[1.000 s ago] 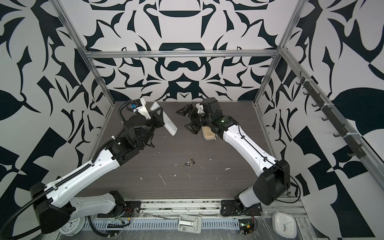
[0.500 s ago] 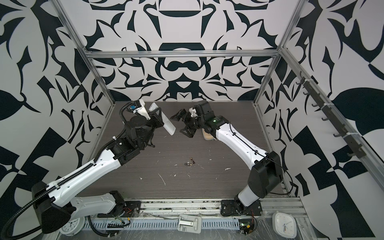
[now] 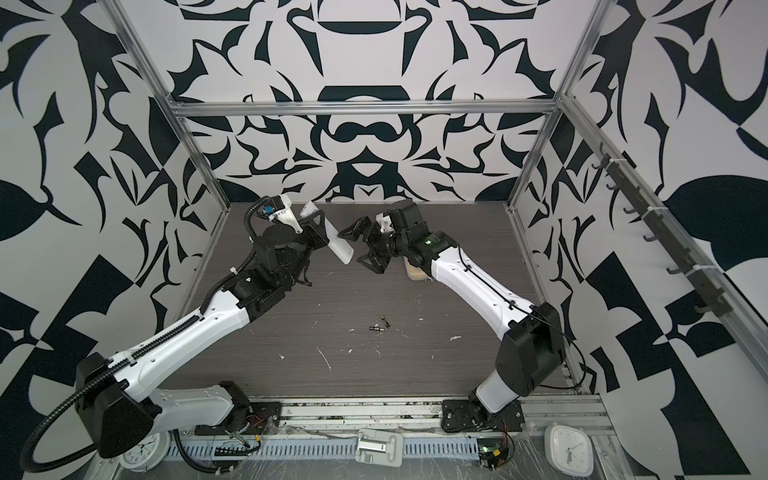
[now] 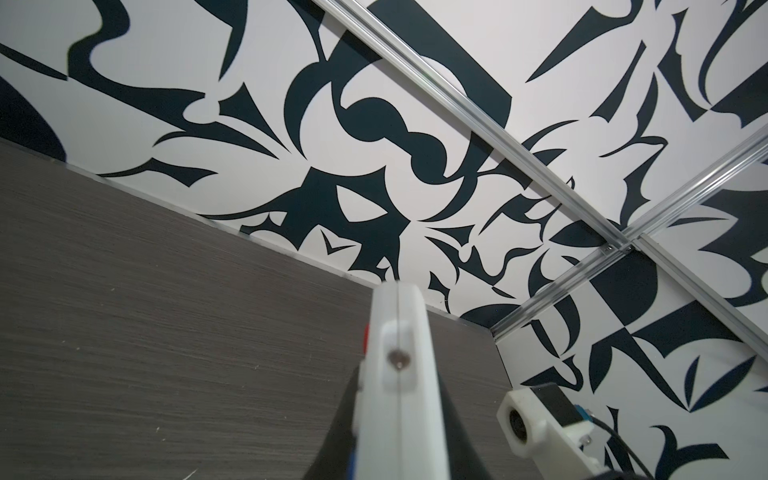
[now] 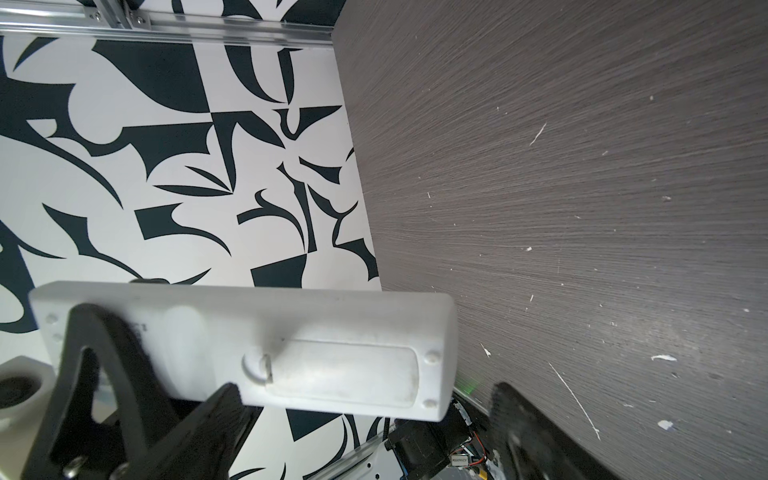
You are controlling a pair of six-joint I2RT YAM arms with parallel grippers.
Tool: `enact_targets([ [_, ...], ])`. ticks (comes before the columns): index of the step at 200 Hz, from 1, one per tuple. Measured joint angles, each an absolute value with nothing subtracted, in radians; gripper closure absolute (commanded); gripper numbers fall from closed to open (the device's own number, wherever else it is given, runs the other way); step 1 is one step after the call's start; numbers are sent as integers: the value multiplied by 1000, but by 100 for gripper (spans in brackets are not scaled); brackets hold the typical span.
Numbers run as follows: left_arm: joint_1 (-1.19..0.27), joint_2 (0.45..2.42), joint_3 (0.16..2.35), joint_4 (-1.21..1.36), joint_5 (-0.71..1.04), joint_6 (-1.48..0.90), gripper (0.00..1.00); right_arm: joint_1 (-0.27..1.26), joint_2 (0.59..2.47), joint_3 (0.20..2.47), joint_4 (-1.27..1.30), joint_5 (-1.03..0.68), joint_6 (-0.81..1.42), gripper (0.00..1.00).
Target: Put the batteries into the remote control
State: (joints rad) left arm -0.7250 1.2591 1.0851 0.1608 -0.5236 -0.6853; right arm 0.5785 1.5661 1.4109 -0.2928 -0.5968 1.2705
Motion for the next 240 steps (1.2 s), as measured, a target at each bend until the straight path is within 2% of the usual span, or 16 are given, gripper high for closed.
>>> enact_targets([
  [55, -721, 1266, 1070, 190, -470, -694, 100, 580, 1576, 1407, -284, -603, 1262, 8],
  [68, -720, 1267, 1070, 189, -467, -693, 100, 580, 1579, 1404, -279, -603, 1259, 11],
  [84, -719, 1267, 1070, 190, -465, -692, 100, 580, 1579, 1403, -281, -602, 1256, 20],
  [111, -715, 1277, 1070, 193, -456, -688, 100, 580, 1579, 1397, -284, -597, 1248, 23],
  [240, -706, 1319, 1070, 194, -403, -668, 100, 575, 1594, 1385, -295, -591, 1222, 16],
])
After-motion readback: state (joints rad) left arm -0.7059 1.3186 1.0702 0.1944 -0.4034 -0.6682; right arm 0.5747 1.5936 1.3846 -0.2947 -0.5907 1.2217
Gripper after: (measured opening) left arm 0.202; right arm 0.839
